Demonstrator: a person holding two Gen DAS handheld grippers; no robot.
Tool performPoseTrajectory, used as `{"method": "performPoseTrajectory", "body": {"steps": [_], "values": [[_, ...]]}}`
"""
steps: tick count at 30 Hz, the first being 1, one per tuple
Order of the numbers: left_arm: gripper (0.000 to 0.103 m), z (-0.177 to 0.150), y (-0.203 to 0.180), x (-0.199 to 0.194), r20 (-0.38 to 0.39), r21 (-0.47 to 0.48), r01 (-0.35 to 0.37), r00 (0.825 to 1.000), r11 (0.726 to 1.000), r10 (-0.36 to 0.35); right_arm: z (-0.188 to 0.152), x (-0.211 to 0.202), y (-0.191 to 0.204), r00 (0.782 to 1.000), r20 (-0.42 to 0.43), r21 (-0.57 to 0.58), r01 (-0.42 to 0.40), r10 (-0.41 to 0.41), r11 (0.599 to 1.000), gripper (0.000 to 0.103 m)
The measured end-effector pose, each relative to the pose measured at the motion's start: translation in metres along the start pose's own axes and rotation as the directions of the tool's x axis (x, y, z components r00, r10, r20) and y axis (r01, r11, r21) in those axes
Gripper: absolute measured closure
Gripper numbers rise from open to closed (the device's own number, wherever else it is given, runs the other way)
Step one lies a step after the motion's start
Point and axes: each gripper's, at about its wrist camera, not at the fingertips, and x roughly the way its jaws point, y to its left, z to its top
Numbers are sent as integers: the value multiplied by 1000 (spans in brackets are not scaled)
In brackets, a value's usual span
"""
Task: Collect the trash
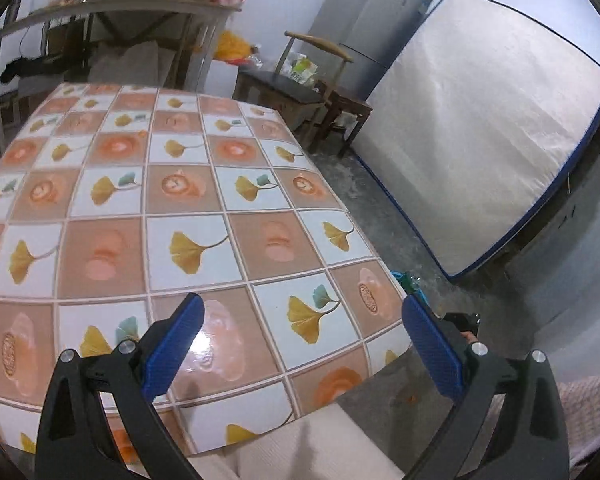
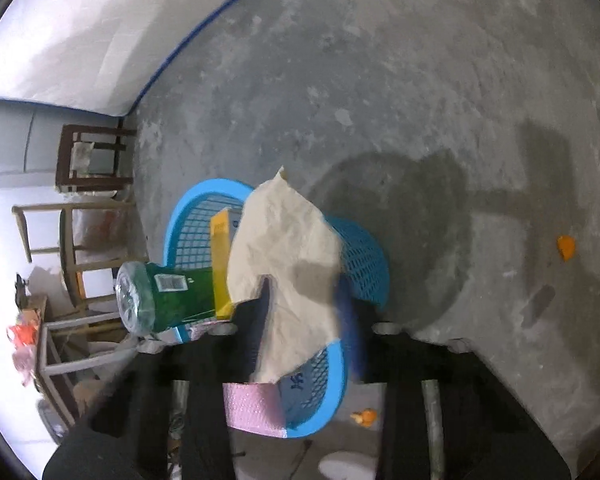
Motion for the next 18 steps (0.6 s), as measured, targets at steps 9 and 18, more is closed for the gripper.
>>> {"method": "performPoseTrajectory", "body": {"steps": [9, 18], "values": [[6, -2, -9, 20, -30, 45, -6, 1000, 999, 7, -47, 8, 88, 951, 200, -520, 308, -237, 796, 103], [6, -9, -2, 24, -45, 31, -4, 999, 1000, 5, -64, 115, 112, 818, 122, -680, 481, -561, 553, 100]]}}
